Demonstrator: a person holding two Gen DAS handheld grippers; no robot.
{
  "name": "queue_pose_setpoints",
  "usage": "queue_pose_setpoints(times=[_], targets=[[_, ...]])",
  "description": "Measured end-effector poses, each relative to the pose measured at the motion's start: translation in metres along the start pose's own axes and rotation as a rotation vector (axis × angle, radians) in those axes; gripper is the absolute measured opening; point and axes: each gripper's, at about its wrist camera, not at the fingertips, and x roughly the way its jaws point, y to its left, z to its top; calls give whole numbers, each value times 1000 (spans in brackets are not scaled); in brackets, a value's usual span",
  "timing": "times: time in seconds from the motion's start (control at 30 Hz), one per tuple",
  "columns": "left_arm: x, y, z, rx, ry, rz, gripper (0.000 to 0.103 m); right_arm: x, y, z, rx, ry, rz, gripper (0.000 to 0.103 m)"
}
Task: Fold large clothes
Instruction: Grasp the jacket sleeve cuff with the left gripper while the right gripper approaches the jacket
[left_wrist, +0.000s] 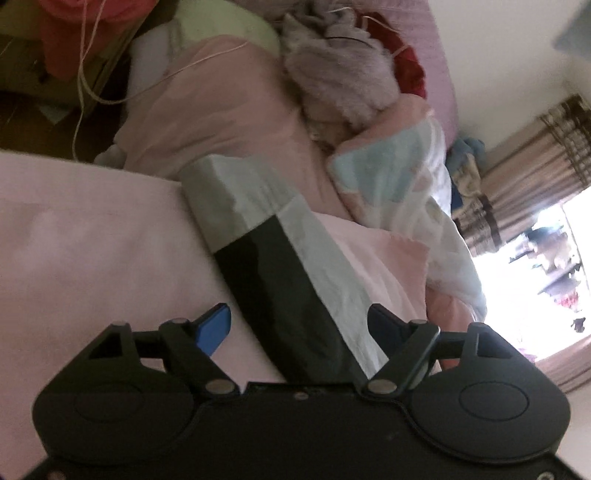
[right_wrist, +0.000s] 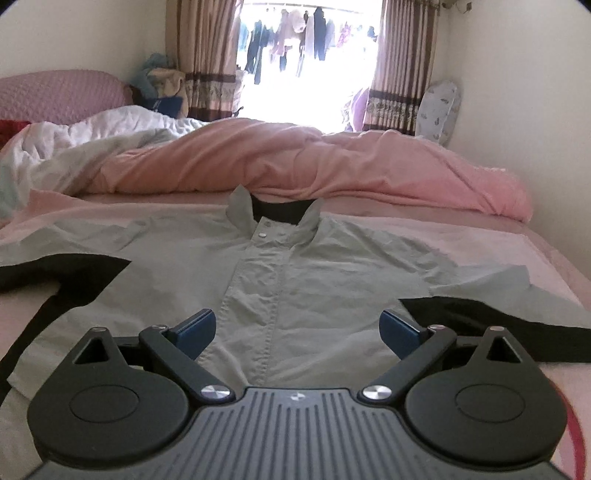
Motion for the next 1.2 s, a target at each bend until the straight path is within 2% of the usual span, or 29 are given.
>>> queue_pose_setpoints(times=[0.13,0.27,0.3,0.37,0.43,0.53,0.67,0.8,0.93,1.03,1.17,1.2], targets=[[9,5,4,-12,-51,-32,78,17,-3,-4,39,36,28,103],[19,2,10,-2,-86,-27,78,36,-5,-10,47,77,11,103],[22,0,11,7,-92,-20,76,39,-6,-12,48,87,5,103],[27,-4,11,29,-98,11,59,45,-8,-15,51,107,-3,103],[32,-7,10,54,-93,67,20,48,-10,-17,59,121,-11,103],[36,-5,8,44,-72,61,6,51,-13,-19,66,138,-14,103],[21,-25,4,88,-97,3,2,43,-17,-19,62,136,-15,103],[-4,-75,-9,169,-82,-130,1,32,-24,-17,74,124,-21,103],[-36,-150,-52,323,-5,-341,1,20,-36,-18,109,116,-18,103],[-59,-209,-111,435,103,-527,1,11,-44,-19,120,102,-24,103],[-82,-276,-217,575,300,-762,2,-1,-56,-20,132,88,-39,103],[-84,-289,-247,609,365,-807,6,-3,-59,-20,134,84,-46,103]])
